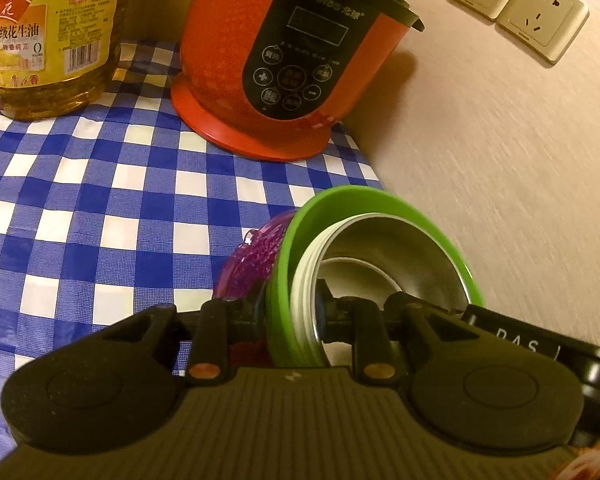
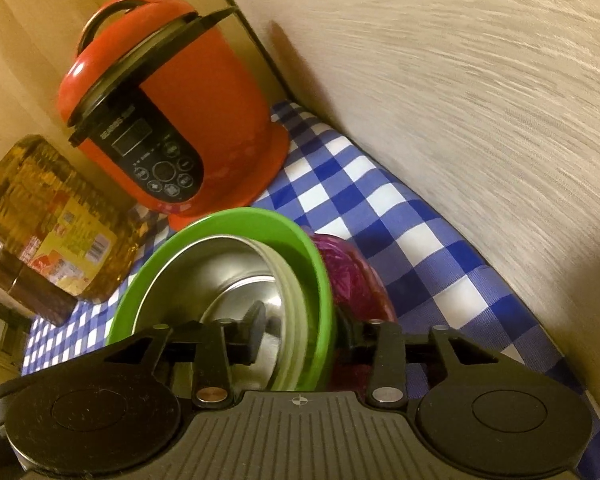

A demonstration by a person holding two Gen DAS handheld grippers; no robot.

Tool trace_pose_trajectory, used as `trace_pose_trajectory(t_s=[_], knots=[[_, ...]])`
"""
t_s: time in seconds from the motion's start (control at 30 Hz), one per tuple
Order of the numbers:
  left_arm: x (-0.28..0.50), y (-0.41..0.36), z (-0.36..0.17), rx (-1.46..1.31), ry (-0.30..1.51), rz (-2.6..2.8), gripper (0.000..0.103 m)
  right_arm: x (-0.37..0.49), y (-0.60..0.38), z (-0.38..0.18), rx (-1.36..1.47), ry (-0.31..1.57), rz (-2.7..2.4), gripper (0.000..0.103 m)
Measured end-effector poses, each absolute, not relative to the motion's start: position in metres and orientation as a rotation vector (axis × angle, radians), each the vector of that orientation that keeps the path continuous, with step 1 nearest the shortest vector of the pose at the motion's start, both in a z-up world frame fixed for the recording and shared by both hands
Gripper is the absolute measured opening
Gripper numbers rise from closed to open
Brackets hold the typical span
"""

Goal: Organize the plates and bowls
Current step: 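Lower the green bowl onto the pink plates and open both tools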

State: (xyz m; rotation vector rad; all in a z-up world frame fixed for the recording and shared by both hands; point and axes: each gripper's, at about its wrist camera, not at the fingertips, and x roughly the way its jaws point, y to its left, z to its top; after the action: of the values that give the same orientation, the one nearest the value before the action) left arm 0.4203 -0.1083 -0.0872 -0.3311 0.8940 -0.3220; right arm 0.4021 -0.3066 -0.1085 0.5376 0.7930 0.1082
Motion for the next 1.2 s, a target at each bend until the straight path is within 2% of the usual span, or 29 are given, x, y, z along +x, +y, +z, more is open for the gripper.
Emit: trace_pose_trajectory(t_s=[0.07,0.17,0.27,0.5,0.83,0.9,0.97,1.13,1.2], knots=[[0.419,-0.108,-0.085,-0.325,0.883,-0.321,0.021,0.4,-0.303,-0.105,0.506,0.772,0.111,0.049],[0.417,-0.107,-0.08,-0.328,0.866,-0.317,0.025,0.396,-0.302,-0.099,0.48,0.729,0.111,0.055],[0.414,-0.105,-0.076,-0.33,0.855,-0.316,0.03,0.392,-0.305,-0.097,0.499,0.707,0.107,0.056],[0.41,-0.105,-0.072,-0.325,0.849,-0.317,0.031,0.386,-0.308,-0.093,0.515,0.679,0.114,0.057],[0.399,-0.087,-0.057,-0.352,0.79,-0.285,0.04,0.369,-0.31,-0.08,0.512,0.611,0.108,0.057],[0.393,-0.082,-0.05,-0.361,0.769,-0.288,0.043,0.364,-0.311,-0.077,0.513,0.592,0.109,0.057],[0.386,-0.079,-0.045,-0.367,0.753,-0.282,0.052,0.357,-0.31,-0.074,0.508,0.579,0.105,0.057],[0.361,-0.073,-0.033,-0.343,0.714,-0.262,0.065,0.337,-0.305,-0.063,0.468,0.558,0.107,0.057],[0.348,-0.07,-0.031,-0.34,0.717,-0.254,0.066,0.328,-0.303,-0.059,0.444,0.563,0.105,0.057]])
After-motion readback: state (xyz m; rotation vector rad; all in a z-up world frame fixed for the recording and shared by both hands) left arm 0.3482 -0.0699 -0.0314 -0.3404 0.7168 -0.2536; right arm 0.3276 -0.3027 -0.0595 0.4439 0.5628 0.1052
